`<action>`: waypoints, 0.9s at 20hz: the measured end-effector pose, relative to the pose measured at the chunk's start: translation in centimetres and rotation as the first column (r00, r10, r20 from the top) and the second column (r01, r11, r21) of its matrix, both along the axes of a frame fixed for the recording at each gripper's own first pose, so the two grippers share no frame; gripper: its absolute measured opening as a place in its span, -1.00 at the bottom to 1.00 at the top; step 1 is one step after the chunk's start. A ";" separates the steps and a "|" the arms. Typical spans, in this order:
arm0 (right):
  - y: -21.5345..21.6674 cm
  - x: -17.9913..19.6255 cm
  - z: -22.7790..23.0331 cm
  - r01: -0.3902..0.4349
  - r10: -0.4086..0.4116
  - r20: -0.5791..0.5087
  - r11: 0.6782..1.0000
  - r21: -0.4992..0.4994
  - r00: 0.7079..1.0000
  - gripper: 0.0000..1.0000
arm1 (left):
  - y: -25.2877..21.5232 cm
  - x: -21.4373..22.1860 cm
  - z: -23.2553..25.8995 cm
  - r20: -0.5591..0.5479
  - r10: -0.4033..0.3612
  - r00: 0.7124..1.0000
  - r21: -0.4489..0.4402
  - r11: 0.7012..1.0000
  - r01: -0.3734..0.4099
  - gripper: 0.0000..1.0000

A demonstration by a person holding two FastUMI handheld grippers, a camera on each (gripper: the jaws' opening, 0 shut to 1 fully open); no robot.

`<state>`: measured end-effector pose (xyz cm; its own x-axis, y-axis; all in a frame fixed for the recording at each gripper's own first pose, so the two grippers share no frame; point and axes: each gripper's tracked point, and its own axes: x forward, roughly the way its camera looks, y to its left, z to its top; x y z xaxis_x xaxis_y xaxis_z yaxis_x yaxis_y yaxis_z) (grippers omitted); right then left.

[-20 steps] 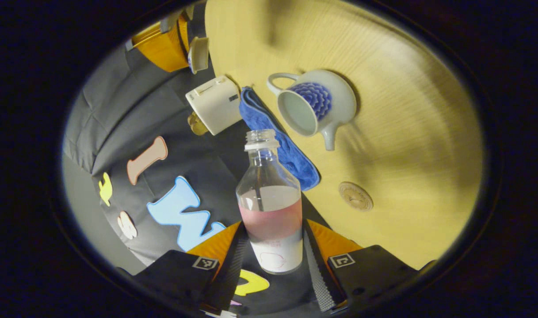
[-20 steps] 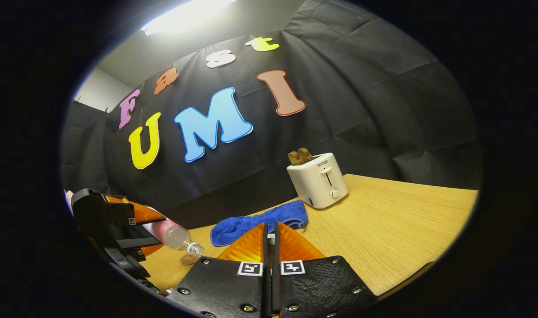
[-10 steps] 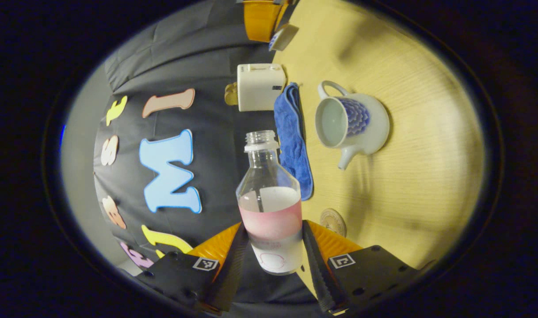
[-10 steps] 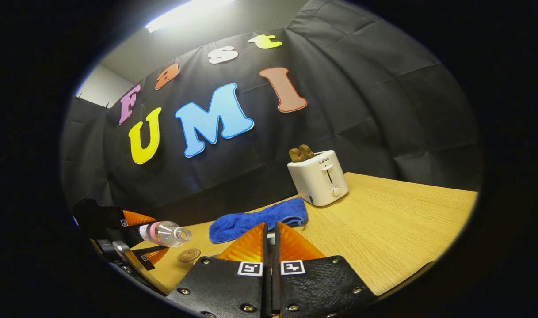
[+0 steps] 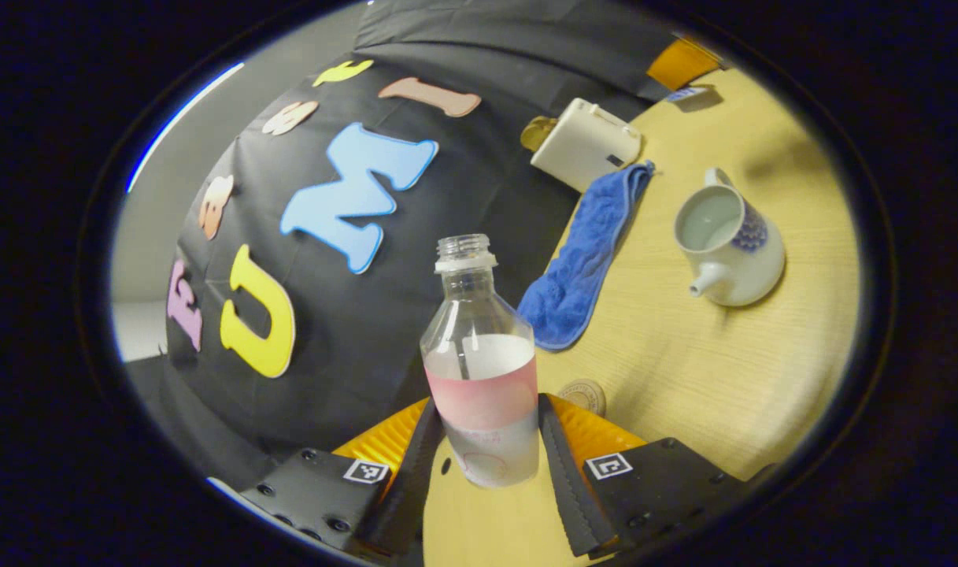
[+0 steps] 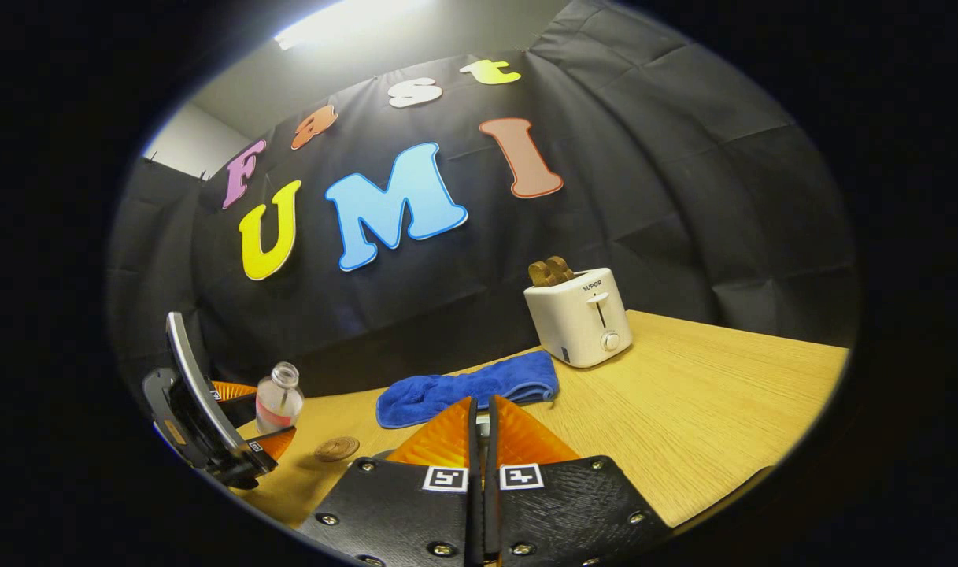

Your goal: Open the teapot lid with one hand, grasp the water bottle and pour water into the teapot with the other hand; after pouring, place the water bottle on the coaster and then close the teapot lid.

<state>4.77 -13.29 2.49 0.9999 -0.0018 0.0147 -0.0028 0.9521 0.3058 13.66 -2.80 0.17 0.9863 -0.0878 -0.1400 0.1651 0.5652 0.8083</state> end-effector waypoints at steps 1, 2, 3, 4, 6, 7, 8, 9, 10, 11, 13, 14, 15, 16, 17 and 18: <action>0.6 0.1 -0.1 -0.014 0.014 -0.001 1.000 -0.009 1.000 -0.99 | 0.3 0.4 -0.1 -0.007 0.007 1.000 -0.078 0.997 -0.007 0.68; 1.1 0.1 -0.1 -0.028 0.028 0.000 0.999 -0.021 1.000 -0.99 | 0.5 1.0 0.1 -0.003 0.016 1.000 -0.161 0.987 -0.016 0.69; 1.6 0.1 0.0 -0.036 0.037 0.005 0.998 -0.043 0.999 -0.99 | 0.6 1.4 0.1 -0.004 0.022 1.000 -0.243 0.970 -0.022 0.67; 2.0 0.1 0.1 -0.038 0.039 0.013 0.997 -0.071 0.999 -0.99 | 0.4 1.6 -0.1 -0.008 0.030 1.000 -0.320 0.947 -0.031 0.67; 2.7 0.0 0.4 -0.037 0.042 0.036 0.991 -0.131 0.998 -0.99 | 0.4 2.1 -0.6 -0.034 0.028 0.999 -0.471 0.881 -0.041 0.67; 3.2 -0.1 0.7 -0.040 0.048 0.049 0.988 -0.152 0.998 -0.99 | 0.8 2.7 -0.8 -0.047 0.017 0.999 -0.536 0.843 -0.039 0.67; 3.7 -0.2 0.9 -0.044 0.055 0.062 0.985 -0.169 0.997 -0.99 | 1.0 3.1 -1.2 -0.064 0.009 0.998 -0.589 0.807 -0.045 0.67; 4.1 -0.3 1.1 -0.047 0.061 0.071 0.981 -0.187 0.996 -0.99 | 1.0 3.3 -1.7 -0.082 -0.009 0.997 -0.633 0.773 -0.045 0.67; 4.5 -0.2 1.0 -0.051 0.067 0.074 0.978 -0.204 0.995 -0.99 | 1.1 3.8 -1.7 -0.091 -0.013 0.996 -0.662 0.748 -0.051 0.67; 4.7 -0.2 0.9 -0.053 0.070 0.072 0.975 -0.216 0.995 -0.99 | 1.1 4.8 -1.6 -0.101 -0.019 0.995 -0.681 0.731 -0.054 0.66; 5.1 -0.1 0.5 -0.066 0.080 0.059 0.973 -0.221 0.995 -0.99 | 0.8 6.1 -1.6 -0.124 -0.044 0.991 -0.723 0.688 -0.060 0.66; 5.2 -0.1 0.3 -0.072 0.086 0.053 0.973 -0.218 0.995 -0.99 | 1.0 6.8 -1.5 -0.130 -0.046 0.990 -0.744 0.665 -0.066 0.67; 5.4 0.0 0.3 -0.076 0.089 0.052 0.973 -0.217 0.995 -0.99 | 1.3 7.5 -1.3 -0.135 -0.048 0.990 -0.762 0.644 -0.072 0.67; 5.3 0.0 0.3 -0.073 0.087 0.051 0.973 -0.218 0.995 -0.99 | 1.4 8.0 -1.3 -0.145 -0.048 0.988 -0.776 0.625 -0.083 0.66; 5.2 0.0 0.3 -0.072 0.085 0.052 0.973 -0.218 0.995 -0.99 | 1.5 8.3 -1.7 -0.150 -0.044 0.988 -0.785 0.612 -0.092 0.66; 5.2 0.0 0.3 -0.071 0.085 0.053 0.974 -0.217 0.995 -0.99 | 1.5 8.6 -1.5 -0.139 -0.042 0.989 -0.792 0.605 -0.086 0.66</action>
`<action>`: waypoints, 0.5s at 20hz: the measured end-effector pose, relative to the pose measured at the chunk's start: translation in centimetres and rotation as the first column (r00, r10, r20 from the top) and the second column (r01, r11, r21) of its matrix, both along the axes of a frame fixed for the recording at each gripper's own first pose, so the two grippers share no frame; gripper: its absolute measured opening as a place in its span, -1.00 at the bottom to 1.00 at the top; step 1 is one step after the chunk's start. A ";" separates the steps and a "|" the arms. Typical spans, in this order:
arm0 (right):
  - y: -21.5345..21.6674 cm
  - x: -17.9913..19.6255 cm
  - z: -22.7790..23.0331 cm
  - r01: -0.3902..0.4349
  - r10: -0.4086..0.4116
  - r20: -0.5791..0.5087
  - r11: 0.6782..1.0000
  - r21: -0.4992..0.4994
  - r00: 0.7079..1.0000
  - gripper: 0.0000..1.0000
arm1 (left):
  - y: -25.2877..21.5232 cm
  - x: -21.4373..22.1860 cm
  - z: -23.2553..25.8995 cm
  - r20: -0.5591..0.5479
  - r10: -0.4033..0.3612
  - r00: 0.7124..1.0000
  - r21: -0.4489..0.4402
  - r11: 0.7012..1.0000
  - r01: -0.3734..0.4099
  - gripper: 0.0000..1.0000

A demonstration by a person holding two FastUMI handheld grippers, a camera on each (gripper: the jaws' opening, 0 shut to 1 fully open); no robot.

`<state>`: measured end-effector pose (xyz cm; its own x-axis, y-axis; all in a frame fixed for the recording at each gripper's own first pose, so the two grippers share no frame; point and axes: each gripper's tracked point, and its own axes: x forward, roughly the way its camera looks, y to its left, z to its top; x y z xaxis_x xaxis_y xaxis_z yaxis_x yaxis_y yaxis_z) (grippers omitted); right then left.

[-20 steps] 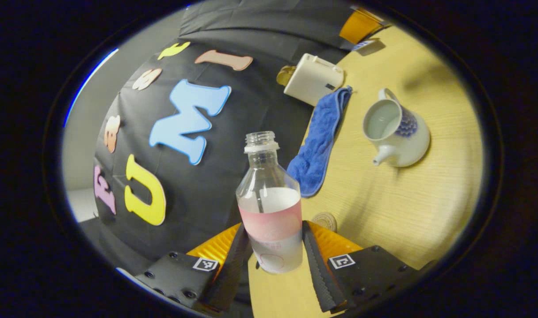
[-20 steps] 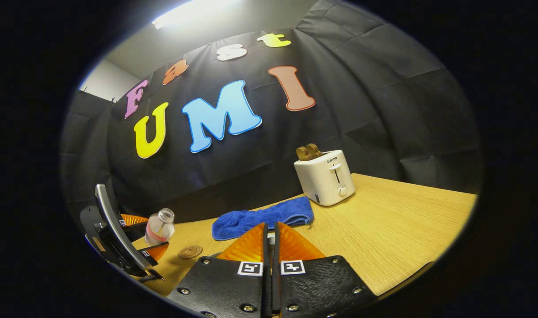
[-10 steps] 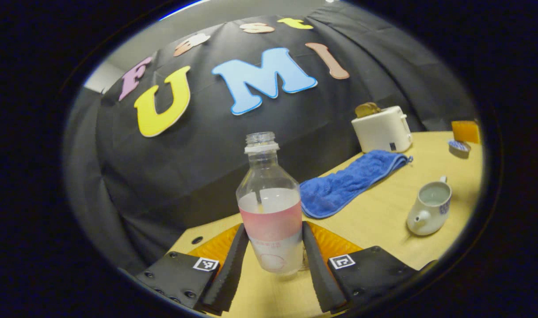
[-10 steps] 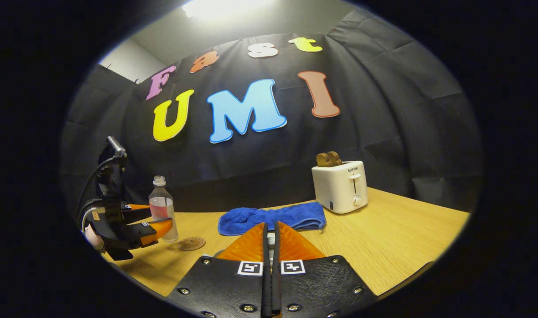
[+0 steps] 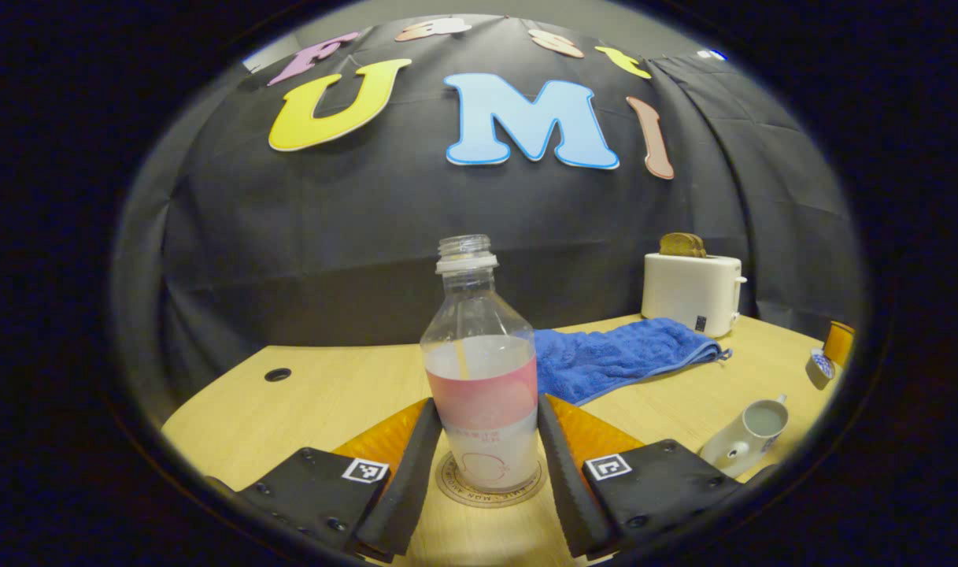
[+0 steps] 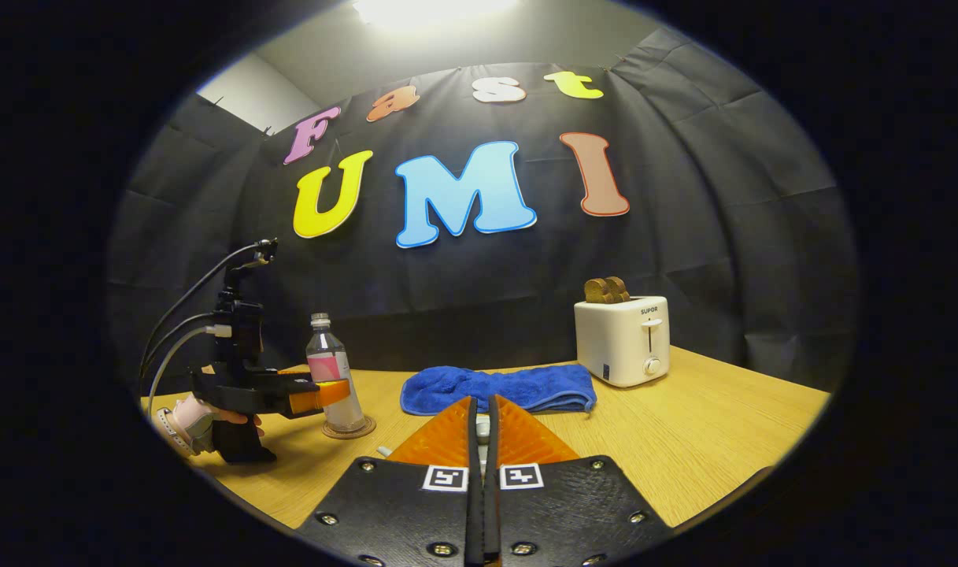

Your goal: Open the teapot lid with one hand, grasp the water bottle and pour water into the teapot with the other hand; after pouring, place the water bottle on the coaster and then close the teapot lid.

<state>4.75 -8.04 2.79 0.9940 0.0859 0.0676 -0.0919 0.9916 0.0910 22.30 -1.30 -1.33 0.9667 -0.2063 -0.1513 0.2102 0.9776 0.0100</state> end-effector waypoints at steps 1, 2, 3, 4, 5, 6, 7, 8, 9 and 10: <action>0.0 0.0 0.0 -0.002 0.002 0.001 1.000 0.002 1.000 -0.99 | -0.1 0.0 -0.3 -0.003 0.001 1.000 0.002 1.000 -0.001 0.66; 0.0 0.0 -0.1 -0.002 0.002 -0.001 1.000 0.004 1.000 -0.99 | 0.0 0.0 -0.3 -0.001 0.005 1.000 0.004 1.000 -0.005 0.66; 0.0 0.1 -0.1 -0.003 0.003 -0.001 1.000 0.004 1.000 -0.99 | 0.0 0.0 -0.3 -0.001 0.009 1.000 0.004 1.000 -0.009 0.66; 0.1 0.0 -0.1 -0.004 0.004 -0.003 1.000 0.004 1.000 -0.99 | 0.0 0.1 -0.2 -0.003 0.012 1.000 0.007 1.000 -0.012 0.66; 0.2 0.0 -0.1 -0.006 0.006 -0.005 1.000 0.003 1.000 -0.99 | 0.1 0.1 -0.4 -0.004 0.016 1.000 0.011 1.000 -0.016 0.66; 0.3 0.0 -0.2 -0.008 0.008 -0.007 1.000 0.001 1.000 -0.99 | -0.2 0.1 -0.4 -0.010 0.005 1.000 0.009 1.000 -0.005 0.70; 0.4 0.1 -0.2 -0.012 0.012 -0.008 1.000 -0.001 1.000 -0.99 | -0.5 -0.1 -0.5 -0.018 -0.005 1.000 0.005 1.000 0.005 0.75; 0.5 0.0 -0.3 -0.015 0.015 -0.010 1.000 -0.004 1.000 -0.99 | -0.6 -0.2 -0.6 -0.023 -0.002 1.000 0.005 1.000 0.002 0.79; 0.6 0.1 -0.3 -0.016 0.016 -0.010 1.000 -0.009 1.000 -0.99 | -0.6 -0.2 -0.8 -0.025 0.002 1.000 0.009 1.000 -0.002 0.89; 0.7 0.1 -0.3 -0.018 0.018 -0.008 1.000 -0.014 1.000 -0.99 | -0.7 -0.5 -0.5 -0.021 0.003 1.000 0.012 1.000 -0.003 1.00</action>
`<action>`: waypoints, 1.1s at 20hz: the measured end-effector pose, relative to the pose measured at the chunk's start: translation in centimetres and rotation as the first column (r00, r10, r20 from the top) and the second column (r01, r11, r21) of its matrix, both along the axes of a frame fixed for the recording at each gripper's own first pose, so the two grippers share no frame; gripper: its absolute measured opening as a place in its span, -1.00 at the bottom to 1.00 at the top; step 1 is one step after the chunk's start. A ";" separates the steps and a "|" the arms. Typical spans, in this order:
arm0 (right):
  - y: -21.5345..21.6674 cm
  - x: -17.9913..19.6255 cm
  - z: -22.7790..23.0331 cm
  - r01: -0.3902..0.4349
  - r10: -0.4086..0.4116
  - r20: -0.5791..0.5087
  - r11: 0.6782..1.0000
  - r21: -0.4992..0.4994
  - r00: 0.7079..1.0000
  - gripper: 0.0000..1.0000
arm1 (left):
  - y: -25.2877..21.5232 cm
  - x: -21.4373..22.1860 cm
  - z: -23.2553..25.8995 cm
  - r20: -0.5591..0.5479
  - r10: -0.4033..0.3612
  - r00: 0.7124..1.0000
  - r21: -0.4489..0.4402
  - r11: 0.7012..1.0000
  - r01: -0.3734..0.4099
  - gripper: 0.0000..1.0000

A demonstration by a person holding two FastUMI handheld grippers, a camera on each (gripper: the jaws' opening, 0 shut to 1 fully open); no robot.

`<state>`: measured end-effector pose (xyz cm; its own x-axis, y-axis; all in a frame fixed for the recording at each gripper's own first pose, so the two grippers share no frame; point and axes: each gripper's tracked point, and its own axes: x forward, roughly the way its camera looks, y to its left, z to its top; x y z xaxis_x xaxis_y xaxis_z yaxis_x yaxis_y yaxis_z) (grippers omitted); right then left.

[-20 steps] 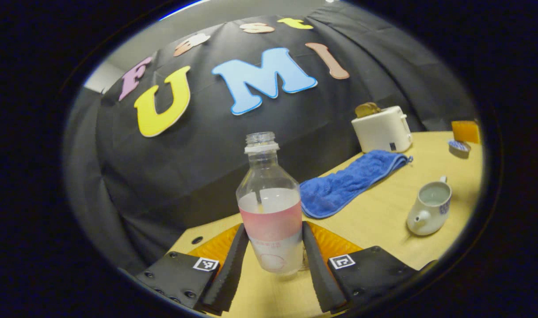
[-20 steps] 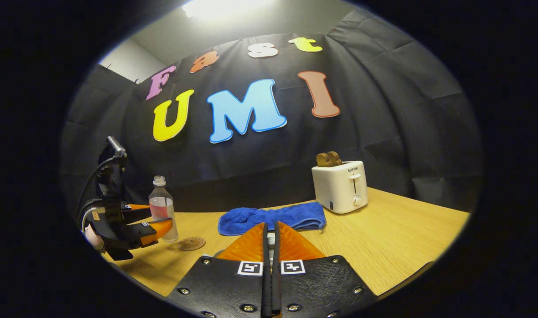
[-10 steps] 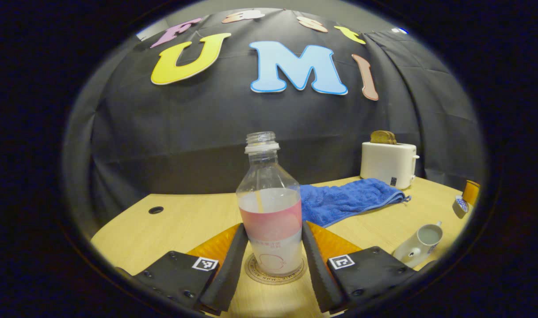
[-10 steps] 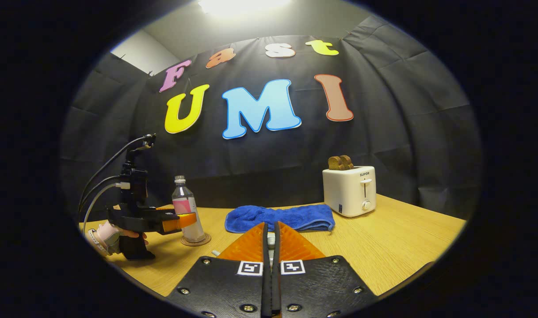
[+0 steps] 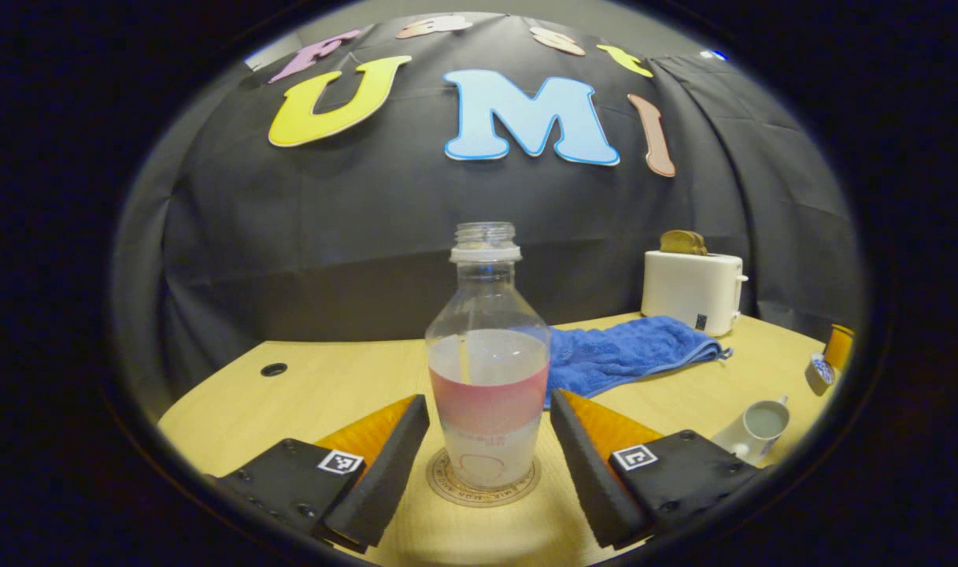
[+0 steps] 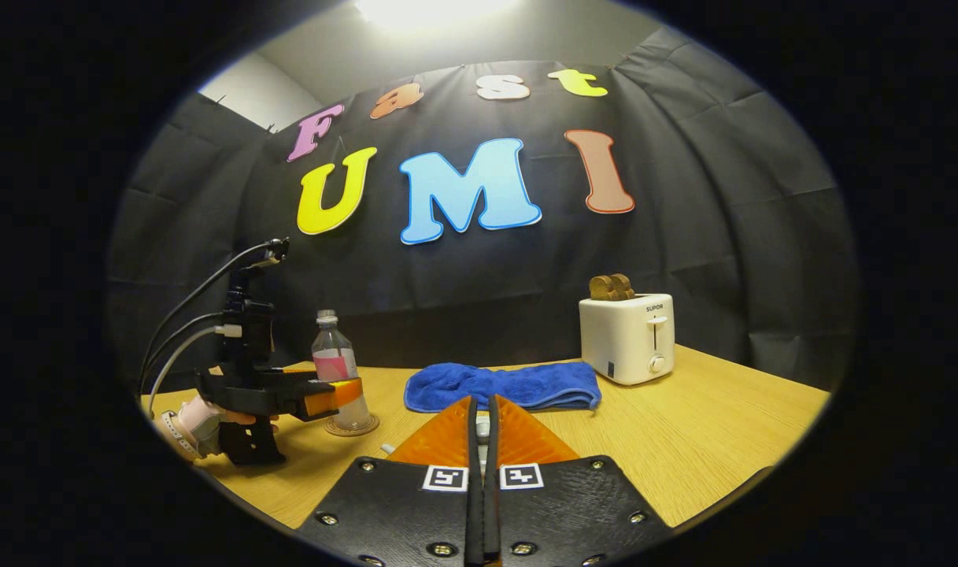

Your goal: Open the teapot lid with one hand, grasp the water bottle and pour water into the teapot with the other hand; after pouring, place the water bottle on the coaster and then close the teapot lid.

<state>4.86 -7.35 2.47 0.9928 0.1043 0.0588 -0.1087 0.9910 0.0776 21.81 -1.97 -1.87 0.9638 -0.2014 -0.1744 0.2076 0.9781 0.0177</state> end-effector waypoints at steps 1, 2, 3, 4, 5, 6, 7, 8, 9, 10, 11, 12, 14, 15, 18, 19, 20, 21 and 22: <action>0.1 0.1 0.1 -0.003 0.003 0.001 1.000 -0.004 1.000 -0.99 | 0.0 -0.2 0.3 0.007 -0.002 1.000 0.003 1.000 0.002 1.00; 0.4 0.0 0.0 -0.010 0.010 0.001 1.000 -0.006 1.000 -0.99 | -0.2 -0.4 0.5 0.013 -0.007 1.000 0.011 1.000 0.007 1.00; 0.7 0.0 0.1 -0.016 0.016 0.001 1.000 -0.009 1.000 -0.99 | -0.3 -0.8 0.6 0.018 -0.010 1.000 0.020 1.000 0.010 1.00; 0.9 0.0 0.1 -0.022 0.022 0.003 1.000 -0.015 1.000 -0.99 | -0.5 -1.1 0.8 0.022 -0.016 1.000 0.024 1.000 0.015 1.00; 1.2 0.1 0.2 -0.027 0.027 0.008 0.999 -0.021 1.000 -0.99 | -0.5 -1.5 1.0 0.025 -0.019 1.000 0.024 1.000 0.018 1.00; 1.5 0.2 0.3 -0.031 0.032 0.012 0.999 -0.028 0.999 -0.99 | -0.6 -2.0 1.2 0.019 -0.020 1.000 0.019 1.000 0.020 1.00; 1.7 0.3 0.5 -0.035 0.035 0.013 0.999 -0.036 0.999 -0.99 | -0.6 -2.4 1.0 0.018 -0.020 1.000 0.007 1.000 0.020 1.00; 2.0 0.5 0.4 -0.038 0.039 0.014 0.998 -0.041 0.999 -0.99 | -0.6 -2.7 1.2 0.017 -0.020 1.000 -0.005 1.000 0.020 1.00; 2.4 0.7 0.5 -0.045 0.045 0.014 0.998 -0.045 0.999 -0.99 | -0.4 -3.1 1.1 0.015 -0.018 1.000 -0.013 1.000 0.018 1.00; 2.7 0.9 0.5 -0.052 0.053 0.013 0.998 -0.045 0.999 -0.99 | -0.2 -3.5 1.2 0.015 -0.015 1.000 -0.019 1.000 0.015 1.00; 3.1 1.1 0.5 -0.061 0.062 0.010 0.997 -0.044 0.998 -0.99 | 0.1 -3.8 1.3 0.017 -0.011 1.000 -0.019 1.000 0.011 1.00; 3.5 1.3 0.5 -0.070 0.071 0.006 0.997 -0.043 0.997 -0.99 | 0.4 -4.2 1.4 0.021 -0.005 1.000 -0.013 1.000 0.005 1.00; 4.0 1.6 0.2 -0.078 0.078 -0.006 0.996 -0.048 0.997 -0.99 | 0.9 -4.8 1.5 0.027 0.002 1.000 0.001 1.000 -0.002 1.00; 4.1 1.8 0.1 -0.078 0.078 -0.010 0.996 -0.053 0.997 -0.99 | 1.1 -5.2 1.6 0.031 0.003 1.000 0.007 1.000 -0.003 1.00; 4.4 2.3 -0.1 -0.078 0.078 -0.018 0.996 -0.049 0.997 -0.99 | 1.2 -6.3 1.9 0.041 0.002 0.999 0.015 1.000 -0.003 1.00; 4.5 2.4 -0.1 -0.078 0.077 -0.023 0.996 -0.048 0.997 -0.99 | 1.2 -6.7 2.0 0.042 -0.001 0.999 0.009 1.000 0.000 1.00; 4.6 2.6 -0.2 -0.077 0.076 -0.026 0.996 -0.050 0.997 -0.99 | 1.3 -7.1 2.2 0.044 -0.001 0.999 0.001 1.000 0.001 1.00; 4.6 2.7 -0.3 -0.074 0.072 -0.029 0.996 -0.055 0.997 -0.99 | 1.5 -7.5 2.3 0.046 -0.001 0.999 -0.006 1.000 0.001 1.00; 4.7 2.8 -0.4 -0.074 0.072 -0.033 0.996 -0.059 0.997 -0.99 | 1.7 -7.9 2.5 0.047 0.003 0.999 -0.011 1.000 -0.002 1.00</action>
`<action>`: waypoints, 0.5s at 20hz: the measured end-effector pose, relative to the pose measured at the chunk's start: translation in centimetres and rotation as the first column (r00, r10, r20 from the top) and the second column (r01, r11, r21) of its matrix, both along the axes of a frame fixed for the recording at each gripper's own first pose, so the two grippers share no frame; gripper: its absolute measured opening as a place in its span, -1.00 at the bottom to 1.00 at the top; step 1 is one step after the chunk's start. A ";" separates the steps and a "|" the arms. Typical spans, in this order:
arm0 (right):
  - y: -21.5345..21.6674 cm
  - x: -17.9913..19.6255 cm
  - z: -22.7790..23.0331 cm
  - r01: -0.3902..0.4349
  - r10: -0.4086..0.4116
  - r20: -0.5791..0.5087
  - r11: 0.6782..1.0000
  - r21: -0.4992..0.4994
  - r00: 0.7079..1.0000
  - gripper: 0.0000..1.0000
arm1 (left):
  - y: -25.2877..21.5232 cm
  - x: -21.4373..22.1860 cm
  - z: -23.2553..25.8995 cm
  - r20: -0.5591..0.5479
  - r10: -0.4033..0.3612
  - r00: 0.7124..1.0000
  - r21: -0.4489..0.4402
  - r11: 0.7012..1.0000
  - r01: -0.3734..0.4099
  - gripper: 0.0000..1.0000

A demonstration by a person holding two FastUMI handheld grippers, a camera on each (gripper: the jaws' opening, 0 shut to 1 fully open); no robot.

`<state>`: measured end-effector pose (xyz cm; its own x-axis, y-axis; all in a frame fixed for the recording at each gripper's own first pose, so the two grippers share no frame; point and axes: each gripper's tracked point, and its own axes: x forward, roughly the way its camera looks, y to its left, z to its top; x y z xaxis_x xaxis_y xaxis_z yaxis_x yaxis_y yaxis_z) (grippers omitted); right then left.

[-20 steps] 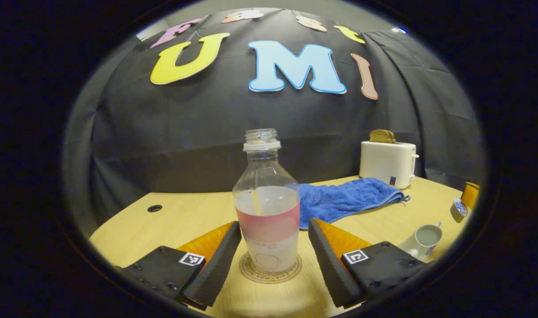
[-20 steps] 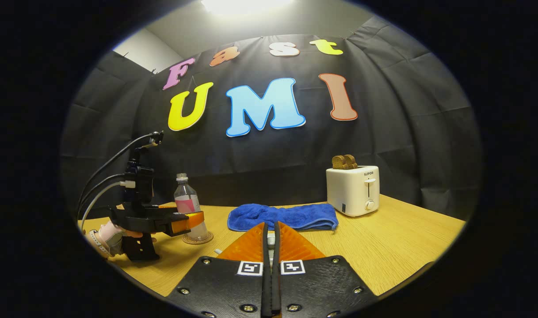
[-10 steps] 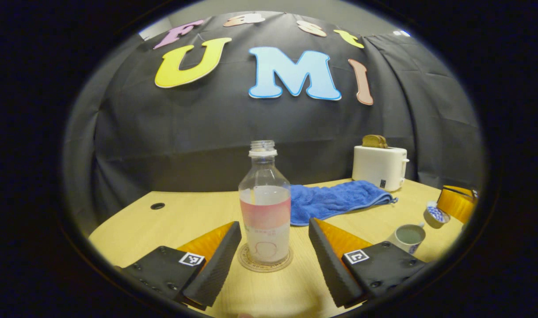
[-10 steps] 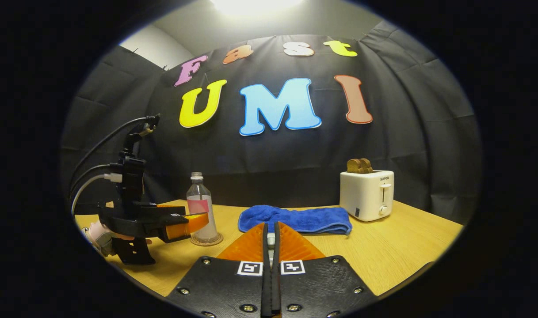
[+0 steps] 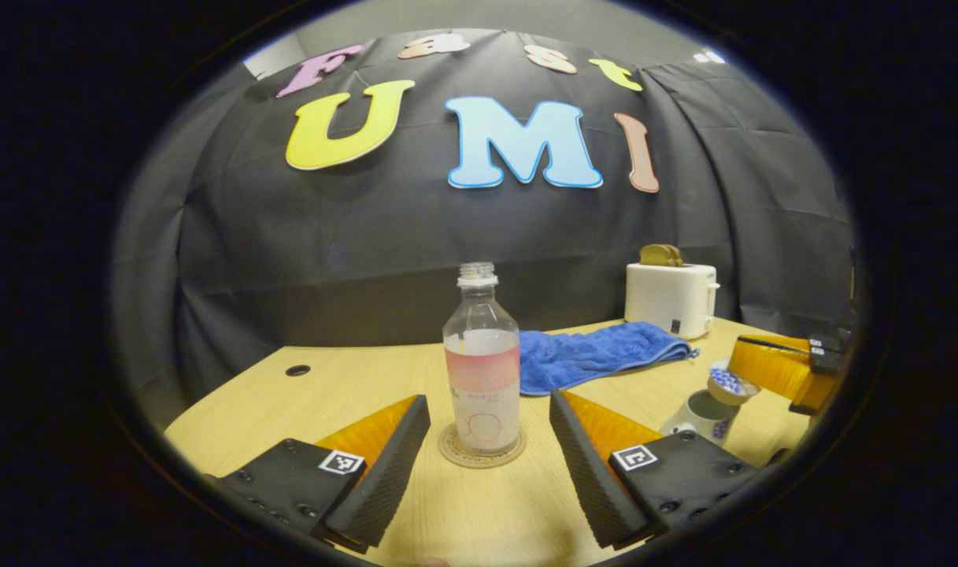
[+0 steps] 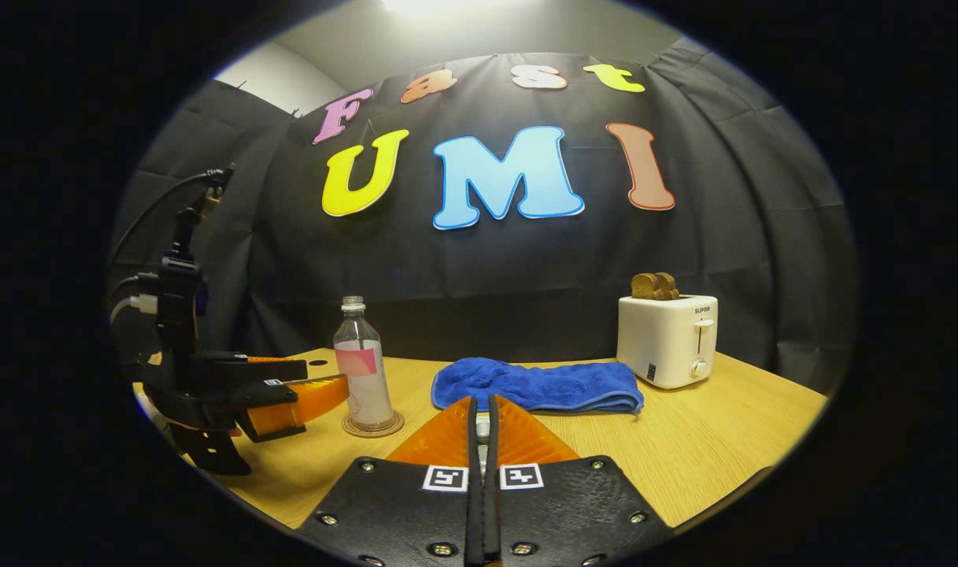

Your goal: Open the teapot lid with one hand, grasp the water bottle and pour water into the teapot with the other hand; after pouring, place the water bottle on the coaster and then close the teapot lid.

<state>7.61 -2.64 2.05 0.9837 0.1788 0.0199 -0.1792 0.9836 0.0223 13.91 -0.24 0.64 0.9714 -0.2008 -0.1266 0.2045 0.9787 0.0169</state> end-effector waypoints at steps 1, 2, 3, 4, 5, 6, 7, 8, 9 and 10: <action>0.0 0.1 -0.1 0.000 0.000 -0.005 1.000 -0.004 1.000 -0.99 | 0.2 -0.4 0.1 0.001 0.001 1.000 -0.004 1.000 -0.001 1.00; 0.2 0.2 -0.3 -0.002 0.002 -0.008 1.000 -0.008 1.000 -0.99 | 0.4 -0.8 0.2 0.004 0.003 1.000 -0.008 1.000 -0.003 1.00; 0.3 0.2 -0.3 -0.004 0.003 -0.011 1.000 -0.010 1.000 -0.99 | 0.6 -1.2 0.3 0.005 0.006 1.000 -0.011 1.000 -0.006 1.00; 0.3 0.3 -0.4 -0.004 0.004 -0.010 1.000 -0.013 1.000 -0.99 | 1.0 -1.5 0.5 0.007 0.010 1.000 -0.010 1.000 -0.010 1.00; 0.3 0.4 -0.4 0.000 0.000 -0.010 1.000 -0.016 1.000 -0.99 | 1.3 -1.9 0.5 0.011 0.017 1.000 -0.007 1.000 -0.017 1.00; 0.2 0.5 -0.5 0.004 -0.004 -0.013 1.000 -0.018 1.000 -0.99 | 1.5 -2.2 0.7 0.015 0.021 1.000 -0.005 1.000 -0.021 1.00; 0.2 0.6 -0.8 0.007 -0.007 -0.020 1.000 -0.020 1.000 -0.99 | 1.7 -2.5 0.7 0.019 0.025 1.000 -0.006 1.000 -0.025 1.00; 0.2 0.7 -1.0 0.007 -0.007 -0.028 1.000 -0.022 1.000 -0.99 | 1.8 -2.9 0.8 0.018 0.026 0.999 -0.010 1.000 -0.026 1.00; 0.3 0.7 -1.3 0.005 -0.006 -0.036 1.000 -0.024 0.999 -0.99 | 1.9 -3.2 0.7 0.017 0.025 1.000 -0.017 1.000 -0.025 1.00; 0.5 0.7 -1.4 0.001 -0.003 -0.039 1.000 -0.027 0.999 -0.99 | 1.9 -3.4 0.8 0.014 0.024 1.000 -0.026 0.999 -0.024 1.00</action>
